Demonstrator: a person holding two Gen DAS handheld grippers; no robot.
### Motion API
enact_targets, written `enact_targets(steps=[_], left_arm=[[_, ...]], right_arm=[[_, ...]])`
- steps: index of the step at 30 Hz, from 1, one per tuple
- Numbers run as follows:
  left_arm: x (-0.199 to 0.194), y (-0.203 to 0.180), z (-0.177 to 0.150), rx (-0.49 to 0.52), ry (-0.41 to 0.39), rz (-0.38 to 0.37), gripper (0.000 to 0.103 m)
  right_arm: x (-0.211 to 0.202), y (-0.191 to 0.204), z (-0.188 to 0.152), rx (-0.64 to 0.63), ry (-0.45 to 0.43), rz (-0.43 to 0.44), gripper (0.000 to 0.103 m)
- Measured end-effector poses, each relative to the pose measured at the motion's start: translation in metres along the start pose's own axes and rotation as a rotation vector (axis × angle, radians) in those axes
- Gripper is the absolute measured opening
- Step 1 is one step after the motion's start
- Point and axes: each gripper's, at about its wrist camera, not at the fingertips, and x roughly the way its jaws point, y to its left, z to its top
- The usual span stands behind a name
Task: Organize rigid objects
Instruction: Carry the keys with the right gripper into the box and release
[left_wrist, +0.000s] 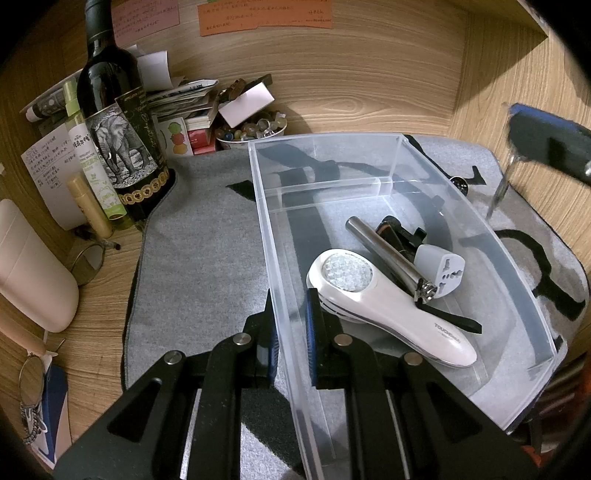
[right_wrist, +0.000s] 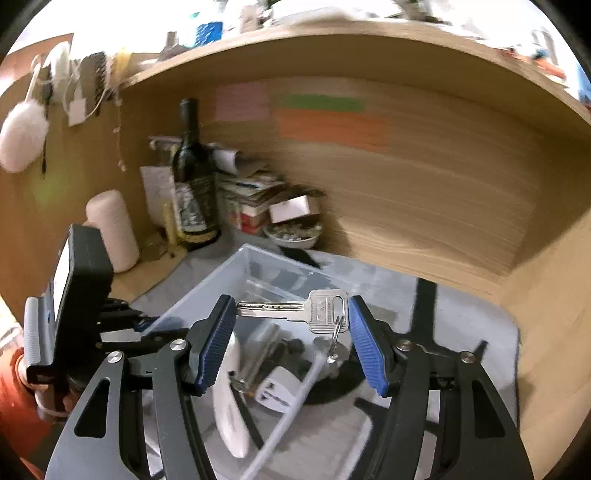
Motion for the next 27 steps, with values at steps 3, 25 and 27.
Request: enact_targets(steps=[3, 25, 27], left_arm=[[-0.001, 0.002, -0.001, 0.000, -0.001, -0.002, 0.010], [0.000, -0.001, -0.002, 0.018, -0.001, 0.011, 0.013], [0.000, -0.001, -0.002, 0.020, -0.002, 0.012, 0.013]], right_arm=[[0.015, 0.010, -0.001, -0.031, 0.035, 0.022, 0.059], [0.071, 0.025, -0.025, -0.073, 0.276, 0.104, 0.063], [0.066, 0.023, -0.024, -0.069, 0.262, 0.097, 0.065]])
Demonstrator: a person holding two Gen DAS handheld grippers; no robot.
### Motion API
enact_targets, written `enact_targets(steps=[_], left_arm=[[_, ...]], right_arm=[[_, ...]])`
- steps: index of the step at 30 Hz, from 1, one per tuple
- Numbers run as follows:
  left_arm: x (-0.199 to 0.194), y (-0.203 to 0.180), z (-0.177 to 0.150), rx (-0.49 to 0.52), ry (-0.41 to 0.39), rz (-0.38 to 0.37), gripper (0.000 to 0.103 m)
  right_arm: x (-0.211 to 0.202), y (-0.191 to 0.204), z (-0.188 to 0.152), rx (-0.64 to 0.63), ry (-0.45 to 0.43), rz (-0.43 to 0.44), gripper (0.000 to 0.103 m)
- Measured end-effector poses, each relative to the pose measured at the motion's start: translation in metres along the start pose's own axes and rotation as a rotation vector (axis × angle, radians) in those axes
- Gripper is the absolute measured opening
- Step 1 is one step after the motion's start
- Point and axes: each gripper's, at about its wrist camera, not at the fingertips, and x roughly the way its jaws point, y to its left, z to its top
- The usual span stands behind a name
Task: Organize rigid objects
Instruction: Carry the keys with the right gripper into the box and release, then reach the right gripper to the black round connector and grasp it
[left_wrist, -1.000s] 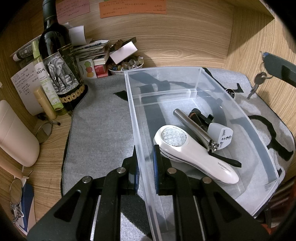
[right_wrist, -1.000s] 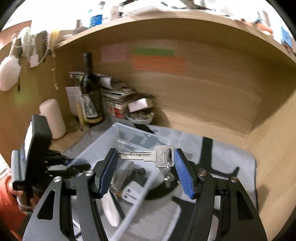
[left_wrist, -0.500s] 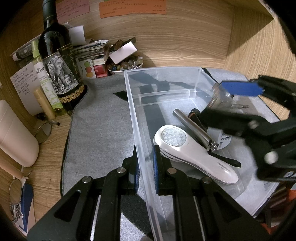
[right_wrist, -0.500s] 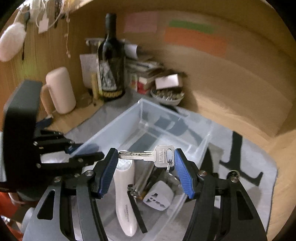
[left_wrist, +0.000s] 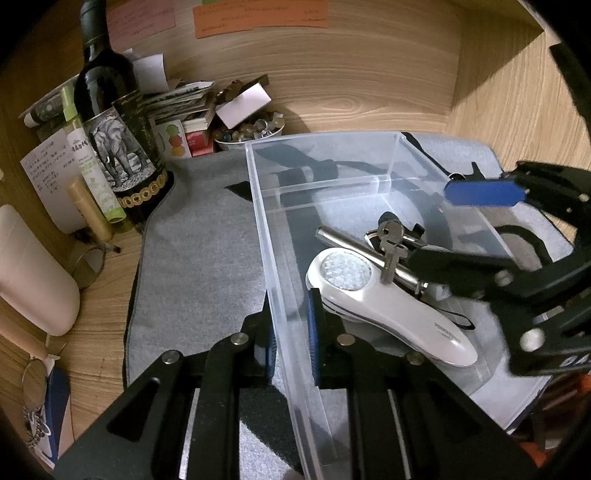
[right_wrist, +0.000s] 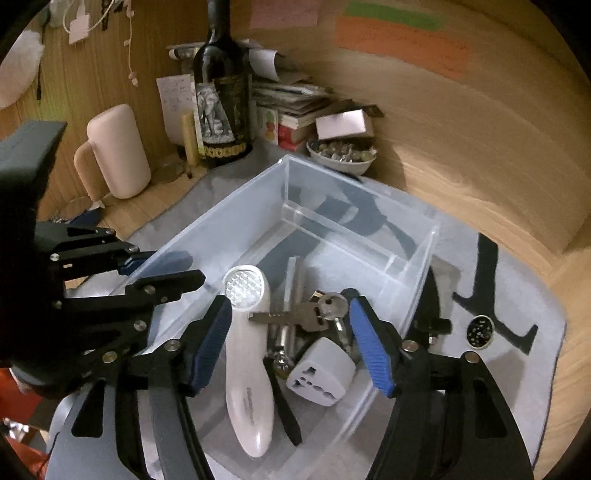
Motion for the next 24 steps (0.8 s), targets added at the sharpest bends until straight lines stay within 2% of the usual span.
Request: enact_targets(steps=[6, 14, 24], left_arm=[[0.000, 0.000, 0.000, 0.000, 0.000, -0.002, 0.013], [0.000, -0.001, 0.000, 0.000, -0.002, -0.003, 0.013], [0.000, 0.000, 0.000, 0.002, -0.002, -0.005, 0.013]], right_arm=[[-0.025, -0.011, 0.002, 0.020, -0.065, -0.029, 0.066], [-0.062, -0.046, 0.002, 0.093, -0.156, -0.123, 0.068], [-0.056, -0.102, -0.006, 0.223, -0.135, -0.224, 0.069]])
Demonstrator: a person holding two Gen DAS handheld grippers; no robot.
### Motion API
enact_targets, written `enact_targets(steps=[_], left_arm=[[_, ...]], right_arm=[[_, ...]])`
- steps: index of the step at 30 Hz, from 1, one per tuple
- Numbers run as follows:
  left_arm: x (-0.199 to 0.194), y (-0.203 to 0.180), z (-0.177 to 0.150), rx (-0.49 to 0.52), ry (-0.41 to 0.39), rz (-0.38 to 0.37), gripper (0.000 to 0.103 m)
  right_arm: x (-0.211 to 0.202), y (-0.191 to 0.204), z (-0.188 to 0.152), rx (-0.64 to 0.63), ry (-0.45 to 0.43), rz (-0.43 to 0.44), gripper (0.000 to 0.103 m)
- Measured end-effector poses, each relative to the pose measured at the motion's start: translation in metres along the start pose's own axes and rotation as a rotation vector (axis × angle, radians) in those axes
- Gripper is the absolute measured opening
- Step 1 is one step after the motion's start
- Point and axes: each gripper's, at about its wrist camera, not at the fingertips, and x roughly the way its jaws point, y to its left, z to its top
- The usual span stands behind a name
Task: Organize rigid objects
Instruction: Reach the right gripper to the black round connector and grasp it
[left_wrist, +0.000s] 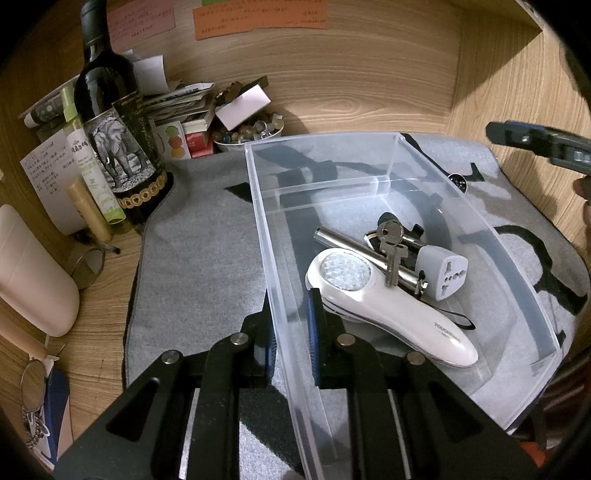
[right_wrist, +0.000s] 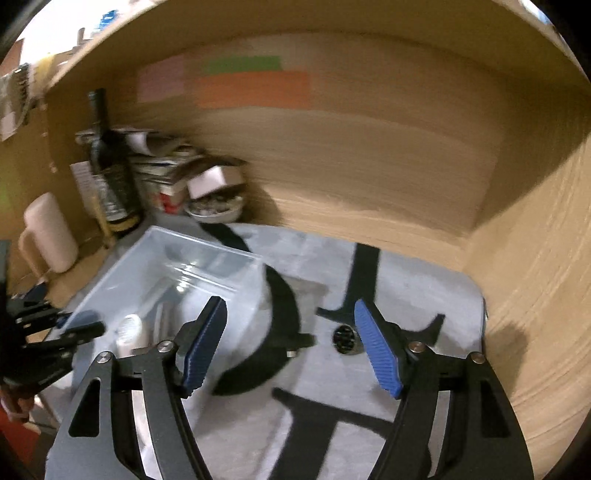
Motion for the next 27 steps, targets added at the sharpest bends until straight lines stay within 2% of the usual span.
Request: enact_targets(steps=[5, 10, 17, 23, 27], left_arm=[[0.000, -0.001, 0.000, -0.001, -0.001, 0.001, 0.013], [-0.001, -0.002, 0.000, 0.002, -0.001, 0.000, 0.016], [0.000, -0.005, 0.001, 0.002, -0.003, -0.001, 0.017], [0.000, -0.004, 0.000, 0.004, -0.004, -0.003, 0.017], [0.000, -0.004, 0.000, 0.003, -0.005, -0.008, 0.017]], right_arm=[[0.028, -0.017, -0.007, 0.052, 0.064, -0.009, 0.069], [0.054, -0.022, -0.020, 0.052, 0.120, -0.035, 0.069], [0.083, -0.044, -0.029, 0.104, 0.172, -0.070, 0.066], [0.104, -0.049, -0.035, 0.116, 0.218, -0.082, 0.048], [0.114, -0.046, -0.035, 0.099, 0.231, -0.098, 0.028]])
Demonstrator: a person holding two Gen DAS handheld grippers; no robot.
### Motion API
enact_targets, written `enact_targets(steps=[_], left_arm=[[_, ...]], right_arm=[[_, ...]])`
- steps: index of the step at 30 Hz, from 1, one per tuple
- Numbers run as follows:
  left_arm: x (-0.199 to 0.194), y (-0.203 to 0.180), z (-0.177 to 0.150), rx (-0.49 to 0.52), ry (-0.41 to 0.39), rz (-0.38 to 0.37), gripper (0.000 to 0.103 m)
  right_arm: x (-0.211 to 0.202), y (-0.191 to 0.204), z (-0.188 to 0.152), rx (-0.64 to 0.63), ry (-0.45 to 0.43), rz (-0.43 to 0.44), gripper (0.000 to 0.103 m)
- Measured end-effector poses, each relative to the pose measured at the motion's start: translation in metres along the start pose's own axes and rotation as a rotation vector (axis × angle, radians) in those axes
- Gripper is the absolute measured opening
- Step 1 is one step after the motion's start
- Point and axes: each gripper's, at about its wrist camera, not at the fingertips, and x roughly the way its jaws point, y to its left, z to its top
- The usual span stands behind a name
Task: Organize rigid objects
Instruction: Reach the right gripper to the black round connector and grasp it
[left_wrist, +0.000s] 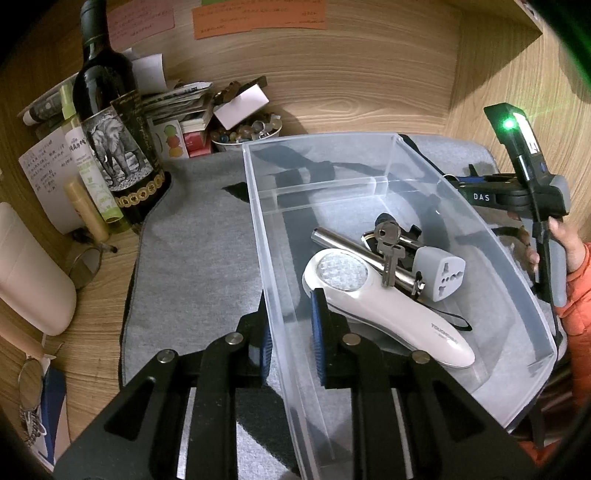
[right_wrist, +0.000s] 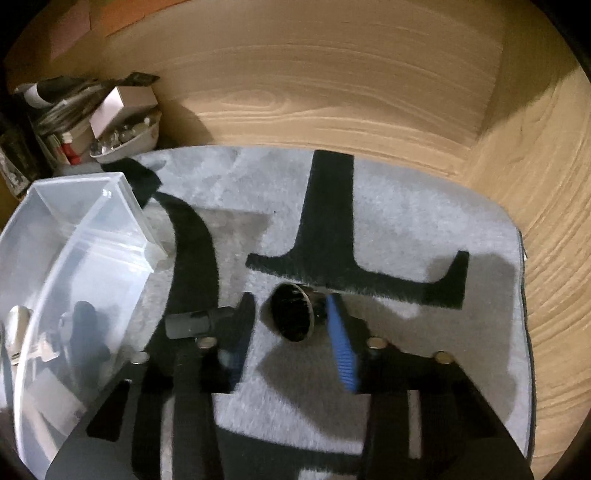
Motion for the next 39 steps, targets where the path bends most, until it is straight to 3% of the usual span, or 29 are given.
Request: enact_targets(steps=[3, 11, 24, 26, 28, 30, 35, 36, 37, 39], left_arm=[[0.000, 0.000, 0.000, -0.002, -0.001, -0.002, 0.017], [0.000, 0.002, -0.001, -0.008, -0.002, -0.009, 0.017], [-0.001, 0.003, -0.002, -0.018, -0.006, -0.018, 0.017], [-0.001, 0.003, -0.002, -0.019, -0.006, -0.019, 0.017], [-0.001, 0.003, -0.002, -0.019, -0.006, -0.019, 0.017], [-0.002, 0.003, -0.002, -0.018, -0.006, -0.019, 0.017], [-0.002, 0.004, -0.003, -0.018, -0.006, -0.021, 0.017], [-0.002, 0.004, -0.002, -0.020, -0.007, -0.021, 0.017], [-0.002, 0.004, -0.002, -0.019, -0.006, -0.020, 0.017], [-0.002, 0.004, -0.002, -0.018, -0.006, -0.020, 0.017]], right_arm=[[-0.002, -0.001, 0.000, -0.003, -0.006, 0.005, 0.012], [-0.010, 0.003, 0.000, -0.013, -0.013, 0.028, 0.011], [-0.068, 0.018, -0.008, -0.074, -0.134, 0.068, 0.007], [-0.068, 0.020, -0.006, -0.074, -0.117, 0.073, 0.011], [-0.060, 0.022, -0.004, -0.074, -0.090, 0.042, 0.041], [-0.052, 0.026, -0.004, -0.074, -0.096, 0.004, 0.054], [-0.021, 0.026, -0.002, -0.063, -0.021, -0.002, 0.053], [-0.015, 0.025, -0.003, -0.055, -0.003, 0.003, 0.047], [-0.009, 0.022, -0.005, -0.043, 0.021, 0.020, 0.035], [-0.007, 0.017, -0.008, -0.017, 0.039, 0.068, 0.031]])
